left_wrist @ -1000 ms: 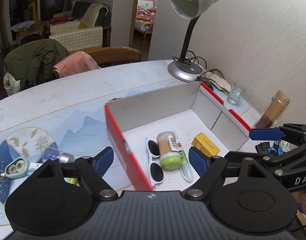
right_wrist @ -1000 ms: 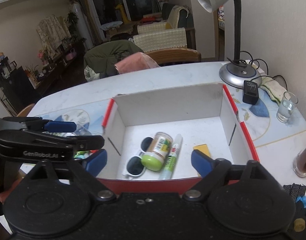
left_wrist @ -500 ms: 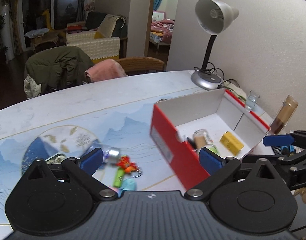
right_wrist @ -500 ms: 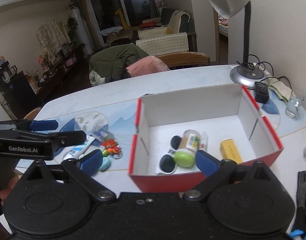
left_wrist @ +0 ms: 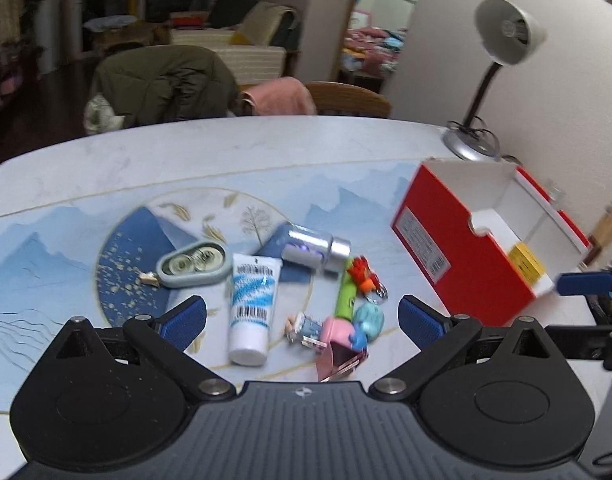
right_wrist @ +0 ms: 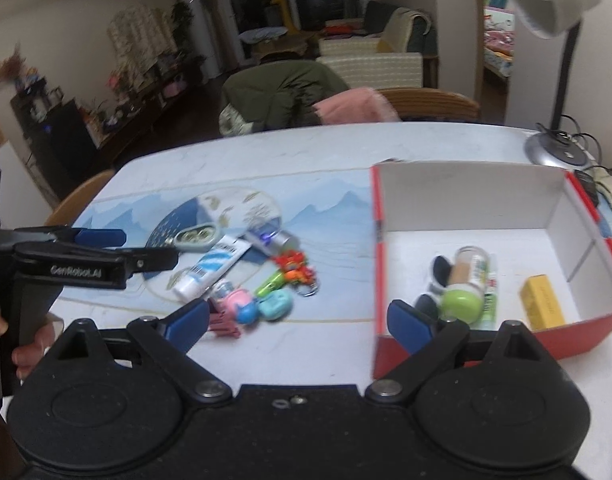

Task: Organize rigid objects
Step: 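Withdraw both tools from the shoebox back over the mat, then grasp the toothpaste tube with left tool while right tool grasps pink binder clip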

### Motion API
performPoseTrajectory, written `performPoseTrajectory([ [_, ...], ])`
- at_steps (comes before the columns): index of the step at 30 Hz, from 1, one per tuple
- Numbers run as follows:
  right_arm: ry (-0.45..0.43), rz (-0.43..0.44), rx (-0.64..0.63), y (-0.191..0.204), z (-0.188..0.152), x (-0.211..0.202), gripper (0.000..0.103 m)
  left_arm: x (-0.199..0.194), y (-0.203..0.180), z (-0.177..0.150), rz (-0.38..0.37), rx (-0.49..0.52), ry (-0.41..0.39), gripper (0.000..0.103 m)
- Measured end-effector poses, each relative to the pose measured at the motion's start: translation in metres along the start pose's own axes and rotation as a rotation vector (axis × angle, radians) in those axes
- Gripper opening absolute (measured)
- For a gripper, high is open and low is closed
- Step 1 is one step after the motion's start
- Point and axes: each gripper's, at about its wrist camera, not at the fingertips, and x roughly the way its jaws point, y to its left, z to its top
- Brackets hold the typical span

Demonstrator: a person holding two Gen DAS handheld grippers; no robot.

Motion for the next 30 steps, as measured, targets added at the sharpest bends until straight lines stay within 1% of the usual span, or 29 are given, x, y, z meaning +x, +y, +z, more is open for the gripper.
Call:
performPoseTrajectory([
  [2,0.024,0.023,-0.041,0.015,-0.005,0.009,0.096,0.003,0.005,-0.009,0.005,0.015,0.001,0.103],
  [4,0.051,0.041,-0.067,0.028,-0.011,0.021,0.095,0.01,0.008,-0.015,0.03,0.025,0.017,0.103],
  [5,0.067,0.048,-0.078,0.034,-0.013,0.028,0.092,0.014,0.011,-0.017,0.042,0.024,0.017,0.103],
  [6,0.081,0.049,-0.088,0.041,-0.015,0.033,0.09,0.017,0.014,-0.018,0.051,0.019,0.015,0.103],
  [10,0.107,0.041,-0.111,0.059,-0.019,0.054,0.088,0.034,0.028,-0.02,0.071,-0.012,0.012,0.103],
  [12,0.123,0.041,-0.119,0.066,-0.019,0.064,0.078,0.043,0.034,-0.022,0.083,-0.012,0.016,0.103],
  [16,0.125,0.021,-0.129,0.079,-0.016,0.084,0.076,0.06,0.041,-0.023,0.104,0.0,0.031,0.103],
  [18,0.138,-0.005,-0.119,0.082,-0.016,0.094,0.067,0.066,0.046,-0.023,0.102,-0.009,0.032,0.103],
  [19,0.147,-0.019,-0.113,0.083,-0.015,0.1,0.067,0.069,0.047,-0.023,0.103,-0.014,0.033,0.103],
  [21,0.151,-0.038,-0.096,0.084,-0.014,0.107,0.061,0.075,0.049,-0.022,0.098,-0.022,0.034,0.103],
  [22,0.148,-0.042,-0.089,0.084,-0.013,0.11,0.06,0.078,0.05,-0.021,0.099,-0.021,0.033,0.103],
  [25,0.145,-0.049,-0.081,0.086,-0.01,0.117,0.058,0.087,0.048,-0.02,0.105,-0.001,0.035,0.103],
  [28,0.169,-0.036,-0.085,0.089,-0.01,0.127,0.051,0.096,0.046,-0.02,0.12,0.019,0.035,0.103],
  [30,0.178,-0.04,-0.098,0.092,-0.01,0.131,0.043,0.1,0.046,-0.02,0.126,0.025,0.031,0.103],
])
